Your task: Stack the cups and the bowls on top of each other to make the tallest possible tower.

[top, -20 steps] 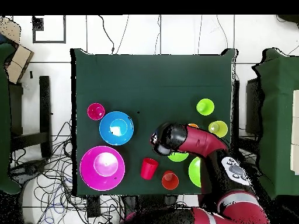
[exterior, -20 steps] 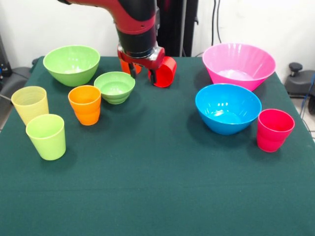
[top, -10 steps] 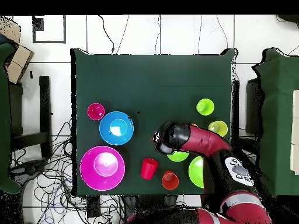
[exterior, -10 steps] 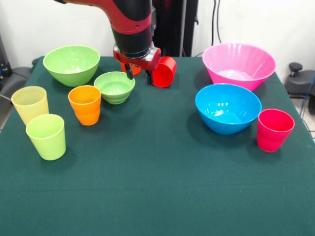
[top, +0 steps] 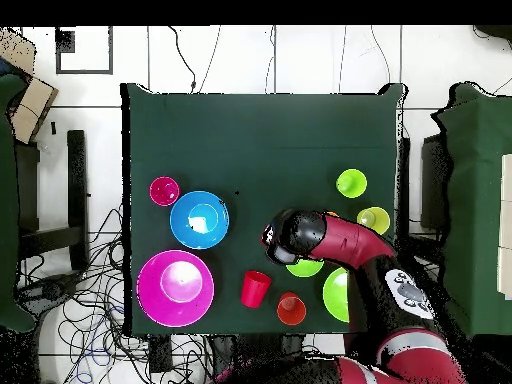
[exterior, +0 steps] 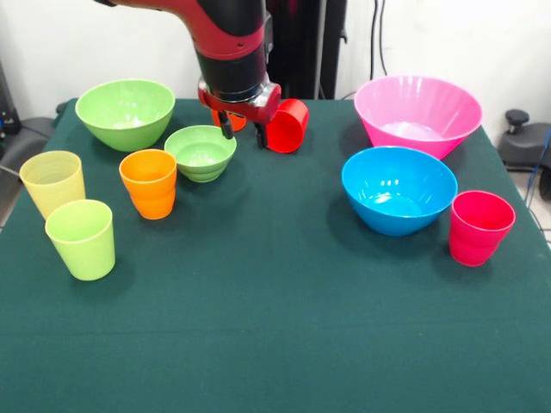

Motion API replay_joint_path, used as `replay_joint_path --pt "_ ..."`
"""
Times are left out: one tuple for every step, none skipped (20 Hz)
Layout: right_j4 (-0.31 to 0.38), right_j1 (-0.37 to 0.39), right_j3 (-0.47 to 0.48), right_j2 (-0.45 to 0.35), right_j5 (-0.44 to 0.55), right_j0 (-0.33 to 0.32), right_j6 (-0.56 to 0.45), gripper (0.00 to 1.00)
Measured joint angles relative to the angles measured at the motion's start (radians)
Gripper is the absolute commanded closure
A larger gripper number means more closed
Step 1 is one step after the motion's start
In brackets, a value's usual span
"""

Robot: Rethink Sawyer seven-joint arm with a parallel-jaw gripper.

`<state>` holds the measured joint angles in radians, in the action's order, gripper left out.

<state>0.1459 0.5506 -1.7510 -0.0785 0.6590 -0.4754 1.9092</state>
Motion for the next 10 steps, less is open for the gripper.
replay_joint_path --pt "0.000 0.000 0.000 0.001 0.000 0.000 0.000 0.00" --pt "0.000 0.000 0.000 0.001 0.000 0.001 0.000 0.00" --pt "0.000 0.000 0.000 0.002 0.000 0.001 0.000 0.00" --pt "0.000 0.000 0.000 0.003 0.000 0.001 0.000 0.00" --pt "0.000 0.000 0.000 0.004 0.000 0.002 0.000 0.00" --pt "0.000 0.000 0.000 0.005 0.000 0.002 0.000 0.00" --pt "0.000 0.000 0.000 0.006 0.000 0.002 0.000 0.00" --pt "0.000 0.000 0.000 0.007 0.000 0.003 0.000 0.00" --pt "0.000 0.000 0.000 0.009 0.000 0.003 0.000 0.00" --pt "0.000 0.000 0.000 0.010 0.000 0.003 0.000 0.00"
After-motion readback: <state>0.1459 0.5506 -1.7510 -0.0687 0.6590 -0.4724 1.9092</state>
